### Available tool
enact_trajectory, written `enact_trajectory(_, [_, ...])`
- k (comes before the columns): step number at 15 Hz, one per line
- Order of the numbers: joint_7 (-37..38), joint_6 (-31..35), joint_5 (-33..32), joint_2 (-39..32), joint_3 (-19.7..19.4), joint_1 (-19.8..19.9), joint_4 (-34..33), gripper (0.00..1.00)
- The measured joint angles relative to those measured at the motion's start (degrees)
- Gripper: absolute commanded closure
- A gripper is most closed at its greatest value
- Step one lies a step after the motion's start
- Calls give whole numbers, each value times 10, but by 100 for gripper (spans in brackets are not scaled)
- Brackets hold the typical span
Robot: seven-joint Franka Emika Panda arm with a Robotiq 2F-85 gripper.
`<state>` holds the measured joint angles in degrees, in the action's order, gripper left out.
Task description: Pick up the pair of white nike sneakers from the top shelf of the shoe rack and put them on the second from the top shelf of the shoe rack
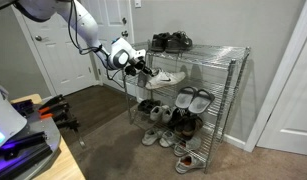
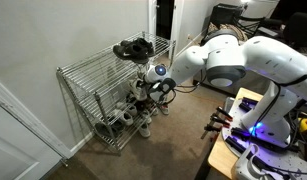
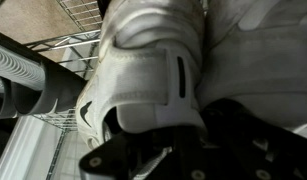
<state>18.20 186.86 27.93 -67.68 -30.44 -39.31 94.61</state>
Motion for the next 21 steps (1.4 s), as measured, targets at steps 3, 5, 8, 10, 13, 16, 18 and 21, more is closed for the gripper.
enact_trajectory(3, [25,-30,7,-28,-27,-5,-43,95])
enact_trajectory(5, [45,-40,10,-47,-44,-8,-67,95])
enact_trajectory(8, [69,-52,10,-73,-63,-12,-95,95])
enact_trajectory(10, [75,-52,10,-87,-68,-13,-105,95])
enact_trajectory(13, [71,-52,1,-99,-59,-14,-116,95])
enact_trajectory(16, [71,-52,-33,-100,-46,-14,-120,95])
enact_trajectory(18, [71,-49,-49,-100,-43,-12,-122,95])
enact_trajectory(21, [71,-48,-65,-99,-38,-3,-126,60])
